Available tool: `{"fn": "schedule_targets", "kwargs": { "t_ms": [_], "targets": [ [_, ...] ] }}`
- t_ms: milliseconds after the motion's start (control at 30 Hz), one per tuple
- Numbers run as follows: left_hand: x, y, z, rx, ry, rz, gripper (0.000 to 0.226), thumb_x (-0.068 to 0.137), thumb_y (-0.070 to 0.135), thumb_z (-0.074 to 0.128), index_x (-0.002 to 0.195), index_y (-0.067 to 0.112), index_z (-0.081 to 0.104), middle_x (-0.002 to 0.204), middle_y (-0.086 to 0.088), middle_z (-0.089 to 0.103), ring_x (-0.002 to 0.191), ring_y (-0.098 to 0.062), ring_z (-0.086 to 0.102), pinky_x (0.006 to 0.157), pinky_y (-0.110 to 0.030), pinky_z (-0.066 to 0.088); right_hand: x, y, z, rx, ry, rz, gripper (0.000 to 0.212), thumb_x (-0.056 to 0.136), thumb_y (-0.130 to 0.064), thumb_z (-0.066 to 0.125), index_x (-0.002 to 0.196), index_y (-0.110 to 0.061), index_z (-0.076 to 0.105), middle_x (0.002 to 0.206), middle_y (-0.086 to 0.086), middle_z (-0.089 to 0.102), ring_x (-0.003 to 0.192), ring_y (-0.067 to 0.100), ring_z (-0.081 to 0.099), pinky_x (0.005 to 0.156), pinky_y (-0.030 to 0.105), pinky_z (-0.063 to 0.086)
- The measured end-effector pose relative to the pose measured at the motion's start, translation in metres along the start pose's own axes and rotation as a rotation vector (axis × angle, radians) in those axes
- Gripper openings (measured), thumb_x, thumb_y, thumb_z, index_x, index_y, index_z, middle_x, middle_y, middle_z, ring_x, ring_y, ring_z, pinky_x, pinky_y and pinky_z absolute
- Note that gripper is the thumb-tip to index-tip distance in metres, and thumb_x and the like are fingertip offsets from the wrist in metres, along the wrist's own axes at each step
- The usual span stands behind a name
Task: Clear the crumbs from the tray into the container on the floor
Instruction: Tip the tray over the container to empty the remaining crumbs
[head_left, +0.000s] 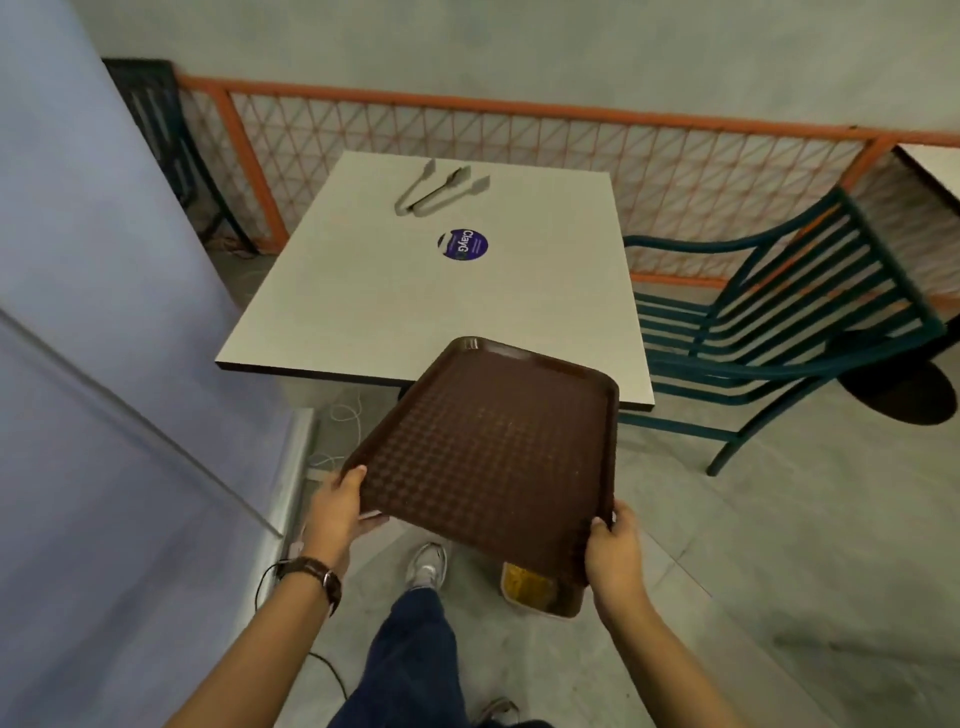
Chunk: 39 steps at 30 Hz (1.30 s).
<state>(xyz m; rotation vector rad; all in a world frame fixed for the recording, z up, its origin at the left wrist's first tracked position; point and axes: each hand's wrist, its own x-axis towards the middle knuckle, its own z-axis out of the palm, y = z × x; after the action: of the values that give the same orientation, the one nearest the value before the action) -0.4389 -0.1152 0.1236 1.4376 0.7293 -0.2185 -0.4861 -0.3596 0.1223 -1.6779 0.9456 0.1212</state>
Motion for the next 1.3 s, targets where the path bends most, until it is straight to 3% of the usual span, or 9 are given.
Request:
{"fn": "schedule_targets", "kwargs": {
  "t_ms": [167,333,533,600,667,833,1000,1167,1300],
  "targets": [
    [0.001,-0.029,0.036,-0.140,-0.150,-0.170,0.051,0.094,0.032,0.047,0.141,0.022,0.029,0.129,-0.013,0.053,0.095,-0.027,0.062,0.062,-0.037,0.057,0.002,-0.008,0.065,0.078,0.004,0.070,0.032,0.100,-0.010,0.035,0.131,-0.016,0.038,0.114,0.005,0.050,0.109,0.024,0.050,0.104,0.039,0.036],
    [0.034,-0.045,0.064,-0.017,-0.078,-0.110,0.035,0.088,0.008,0.050,0.117,0.027,0.044,0.123,-0.013,0.057,0.106,-0.032,0.059,0.092,-0.052,0.050,0.015,-0.024,0.141,0.155,-0.108,0.188,0.038,0.097,-0.010,0.045,0.134,-0.010,0.034,0.131,0.014,0.052,0.116,0.032,0.054,0.101,0.050,0.044],
    [0.112,-0.002,0.016,0.129,-0.073,-0.089,0.042,0.087,-0.001,0.042,0.121,0.024,0.045,0.122,-0.012,0.058,0.103,-0.028,0.059,0.091,-0.046,0.050,0.044,-0.054,0.160,0.158,-0.252,0.374,0.028,0.100,-0.033,0.039,0.122,-0.017,0.040,0.101,0.011,0.061,0.079,0.035,0.069,0.059,0.044,0.059],
    [0.136,0.020,-0.003,0.133,-0.053,-0.074,0.044,0.089,-0.005,0.039,0.128,0.017,0.042,0.121,-0.012,0.058,0.097,-0.026,0.060,0.071,-0.034,0.057,0.060,-0.064,0.153,0.117,-0.174,0.341,0.035,0.100,-0.030,0.039,0.129,-0.012,0.039,0.102,0.013,0.061,0.073,0.032,0.066,0.045,0.032,0.053],
    [0.158,0.041,-0.021,0.152,-0.058,-0.016,0.047,0.092,-0.002,0.040,0.133,0.020,0.040,0.118,-0.008,0.058,0.090,-0.017,0.060,0.057,-0.026,0.055,0.081,-0.070,0.144,0.037,-0.045,0.299,0.042,0.100,-0.024,0.040,0.139,-0.011,0.032,0.111,0.015,0.060,0.068,0.024,0.060,0.049,0.029,0.049],
    [0.196,0.081,-0.044,0.196,-0.086,0.060,0.046,0.095,0.004,0.039,0.136,0.025,0.035,0.116,-0.005,0.052,0.086,-0.011,0.054,0.066,-0.029,0.050,0.126,-0.078,0.132,-0.071,0.113,0.211,0.057,0.097,-0.023,0.048,0.146,-0.017,0.019,0.132,0.016,0.052,0.104,0.036,0.060,0.091,0.048,0.049],
    [0.230,0.097,-0.054,0.270,-0.117,0.048,0.044,0.093,0.000,0.038,0.132,0.020,0.042,0.113,-0.004,0.057,0.094,-0.015,0.058,0.069,-0.026,0.051,0.165,-0.082,0.138,0.004,0.086,0.228,0.030,0.098,-0.010,0.042,0.126,-0.020,0.041,0.112,0.017,0.061,0.082,0.038,0.068,0.075,0.052,0.057],
    [0.260,0.097,-0.044,0.291,-0.051,-0.040,0.029,0.097,0.017,0.039,0.123,0.024,0.050,0.125,-0.012,0.057,0.106,-0.029,0.057,0.087,-0.044,0.052,0.183,-0.097,0.142,0.024,0.182,0.224,0.024,0.093,-0.003,0.046,0.115,-0.012,0.048,0.095,0.021,0.064,0.074,0.040,0.067,0.066,0.047,0.058],
    [0.278,0.113,-0.017,0.298,0.036,-0.052,0.033,0.098,0.016,0.037,0.129,0.014,0.049,0.114,-0.010,0.053,0.097,-0.032,0.053,0.077,-0.047,0.055,0.206,-0.105,0.140,-0.008,0.190,0.220,0.026,0.088,0.004,0.050,0.112,-0.005,0.049,0.089,0.020,0.064,0.068,0.041,0.066,0.063,0.050,0.059]
  ]
}}
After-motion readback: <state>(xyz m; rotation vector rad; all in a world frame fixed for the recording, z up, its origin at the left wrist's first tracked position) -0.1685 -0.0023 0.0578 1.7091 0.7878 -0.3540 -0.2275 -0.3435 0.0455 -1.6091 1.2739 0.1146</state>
